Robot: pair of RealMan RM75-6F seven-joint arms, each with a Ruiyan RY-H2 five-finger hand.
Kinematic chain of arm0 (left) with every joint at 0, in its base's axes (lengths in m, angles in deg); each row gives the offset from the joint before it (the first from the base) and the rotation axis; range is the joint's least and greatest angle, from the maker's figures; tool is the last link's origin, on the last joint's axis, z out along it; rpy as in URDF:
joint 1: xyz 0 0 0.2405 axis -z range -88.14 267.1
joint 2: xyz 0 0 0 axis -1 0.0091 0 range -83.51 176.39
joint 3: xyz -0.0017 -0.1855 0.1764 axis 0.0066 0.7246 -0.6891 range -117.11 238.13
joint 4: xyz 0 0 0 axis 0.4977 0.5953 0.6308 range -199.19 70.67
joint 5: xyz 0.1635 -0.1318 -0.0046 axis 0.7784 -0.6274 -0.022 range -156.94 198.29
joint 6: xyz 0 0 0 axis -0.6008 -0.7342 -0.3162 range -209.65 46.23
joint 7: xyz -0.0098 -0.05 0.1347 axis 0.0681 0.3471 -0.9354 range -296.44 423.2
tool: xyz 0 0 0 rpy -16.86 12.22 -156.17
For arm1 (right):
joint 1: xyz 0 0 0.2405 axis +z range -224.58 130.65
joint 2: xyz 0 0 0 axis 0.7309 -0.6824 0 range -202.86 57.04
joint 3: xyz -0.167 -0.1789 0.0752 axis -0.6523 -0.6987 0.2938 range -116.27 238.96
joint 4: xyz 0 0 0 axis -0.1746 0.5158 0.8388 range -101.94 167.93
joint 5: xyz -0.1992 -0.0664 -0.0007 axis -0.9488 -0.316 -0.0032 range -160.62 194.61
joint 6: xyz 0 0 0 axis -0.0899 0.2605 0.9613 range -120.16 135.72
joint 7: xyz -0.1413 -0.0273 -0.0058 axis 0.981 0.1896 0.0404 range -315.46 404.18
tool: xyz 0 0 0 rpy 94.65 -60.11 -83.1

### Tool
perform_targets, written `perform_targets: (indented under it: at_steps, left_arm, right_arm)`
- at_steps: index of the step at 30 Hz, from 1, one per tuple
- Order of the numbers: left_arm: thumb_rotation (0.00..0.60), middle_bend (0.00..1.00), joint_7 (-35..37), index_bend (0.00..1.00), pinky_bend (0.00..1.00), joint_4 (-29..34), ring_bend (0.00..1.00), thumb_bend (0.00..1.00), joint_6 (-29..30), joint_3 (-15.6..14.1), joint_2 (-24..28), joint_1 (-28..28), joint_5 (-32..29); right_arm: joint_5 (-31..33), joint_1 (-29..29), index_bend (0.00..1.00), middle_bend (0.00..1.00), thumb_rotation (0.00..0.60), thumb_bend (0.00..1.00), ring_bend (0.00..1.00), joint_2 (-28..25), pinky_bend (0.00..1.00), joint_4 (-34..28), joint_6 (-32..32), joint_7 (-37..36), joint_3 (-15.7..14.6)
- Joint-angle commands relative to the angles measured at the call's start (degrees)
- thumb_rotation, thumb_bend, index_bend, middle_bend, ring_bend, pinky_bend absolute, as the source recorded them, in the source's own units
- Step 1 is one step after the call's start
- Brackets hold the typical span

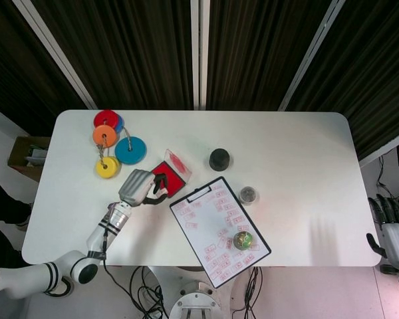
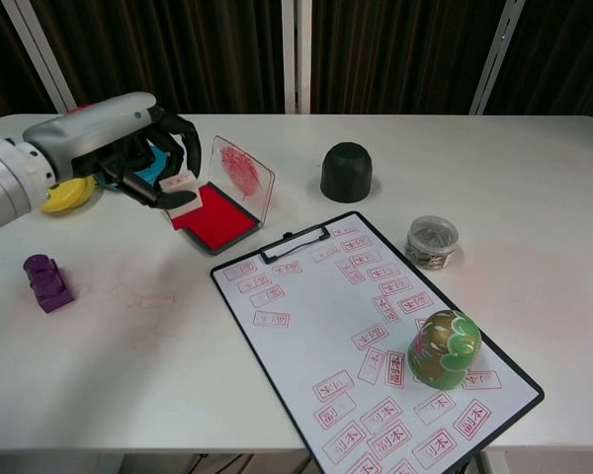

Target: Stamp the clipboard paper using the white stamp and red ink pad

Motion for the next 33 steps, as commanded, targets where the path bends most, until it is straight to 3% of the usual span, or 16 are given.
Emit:
perform_targets:
  at_steps: [1,11,20,33]
  left_arm:
    - [0.6,0.71,-0.17,0.67,1.0,-3.44,1.0,0.38,-3.35,3.93,-2.52,3.58,-4.68]
    - [0.6,0.72,-3.67,0.67,1.0,-12.8,1.0,0.45,-9.07,8.51,-8.25,9.61,-14.88]
    - [0.6,0.72,-1.21,0.68,1.0,-20.68,1.0,0.45,-11.17,8.1,-11.97,11.24,-16.8]
    - [0.6,0.72,2.04,0.68,1.0,-21.63,1.0,0.46,-14.17,7.64,-11.92,11.02,-18.82]
  right_arm:
    - [0.37,-0.1,0.0,0.0,0.6,0.27,0.0,-0.31,0.0,-0.54,0.11,0.23,0.21]
    - [1.28,-0.39,0.0,0.0,0.6,0.27,0.0,-0.92,0.0,-0.71,-0.02,-0.02,0.44]
    - [1.99,-0.96,0.0,0.0,0.6,0.27,0.0,-1.17,0.0,0.11,0.2,-1.09,0.55]
    - [1.18,-0.85,0.0,0.0,0.6,0.27,0.0,-0.63,0.0,-0.01,-0.02,-0.59,0.12]
